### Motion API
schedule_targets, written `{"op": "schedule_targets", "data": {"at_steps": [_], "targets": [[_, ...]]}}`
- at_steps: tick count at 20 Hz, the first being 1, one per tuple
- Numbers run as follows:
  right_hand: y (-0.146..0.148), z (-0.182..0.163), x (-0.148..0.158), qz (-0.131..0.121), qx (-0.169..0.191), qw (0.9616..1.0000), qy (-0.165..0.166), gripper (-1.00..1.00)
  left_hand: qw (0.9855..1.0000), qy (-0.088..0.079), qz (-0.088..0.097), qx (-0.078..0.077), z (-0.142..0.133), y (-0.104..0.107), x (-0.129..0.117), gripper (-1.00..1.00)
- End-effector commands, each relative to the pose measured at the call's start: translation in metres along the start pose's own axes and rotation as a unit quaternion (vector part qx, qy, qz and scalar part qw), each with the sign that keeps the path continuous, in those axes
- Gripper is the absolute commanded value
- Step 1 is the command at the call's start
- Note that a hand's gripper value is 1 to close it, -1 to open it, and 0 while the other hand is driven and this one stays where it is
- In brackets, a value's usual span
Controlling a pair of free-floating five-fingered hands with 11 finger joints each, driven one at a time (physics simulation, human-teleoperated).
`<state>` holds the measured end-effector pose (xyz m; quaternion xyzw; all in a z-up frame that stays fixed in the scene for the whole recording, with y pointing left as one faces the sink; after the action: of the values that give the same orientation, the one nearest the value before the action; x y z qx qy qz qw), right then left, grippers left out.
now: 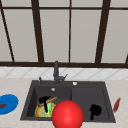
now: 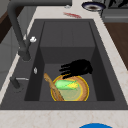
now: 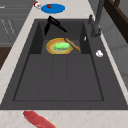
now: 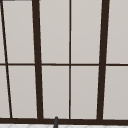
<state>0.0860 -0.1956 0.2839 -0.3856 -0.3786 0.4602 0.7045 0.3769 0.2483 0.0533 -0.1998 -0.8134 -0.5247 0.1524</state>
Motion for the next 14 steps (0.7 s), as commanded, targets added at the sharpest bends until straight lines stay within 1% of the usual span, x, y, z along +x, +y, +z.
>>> {"op": "schedule_targets", "data": {"at_steps": [1, 3, 4, 5, 6, 8, 9, 14], "targets": [[0.0, 0.0, 0.0, 0.0, 0.0, 1.0, 0.0, 0.0, 0.9998, 0.006, -0.01, -0.019, -0.007, 0.011, 0.014, -1.0], [0.0, 0.0, 0.0, 0.0, 0.0, 1.0, 0.0, 0.0, 0.9998, 0.0, -0.016, -0.013, -0.01, 0.015, 0.023, -1.0], [0.0, 0.0, 0.0, 0.0, 0.0, 1.0, 0.0, 0.0, 0.9998, -0.001, -0.018, -0.014, -0.012, 0.017, 0.028, -1.0], [0.0, 0.0, 0.0, 0.0, 0.0, 1.0, 0.0, 0.0, 0.9996, 0.005, -0.016, -0.022, -0.014, 0.02, 0.033, -1.0], [0.0, 0.0, 0.0, 0.0, 0.0, 1.0, 0.0, 0.0, 0.9994, 0.033, -0.006, -0.005, -0.012, 0.024, 0.031, -1.0], [0.0, 0.0, 0.0, 0.0, 0.0, 1.0, 0.0, 0.0, 0.9994, 0.031, -0.011, -0.012, -0.012, 0.028, 0.039, -1.0], [0.0, 0.0, 0.0, 0.0, 0.0, 1.0, 0.0, 0.0, 0.9993, 0.031, -0.01, -0.019, -0.013, 0.031, 0.044, -1.0], [0.0, 0.0, 0.0, 0.0, 0.0, 1.0, 0.0, 0.0, 0.9989, 0.031, -0.007, -0.034, -0.009, 0.041, 0.059, -1.0]]}}
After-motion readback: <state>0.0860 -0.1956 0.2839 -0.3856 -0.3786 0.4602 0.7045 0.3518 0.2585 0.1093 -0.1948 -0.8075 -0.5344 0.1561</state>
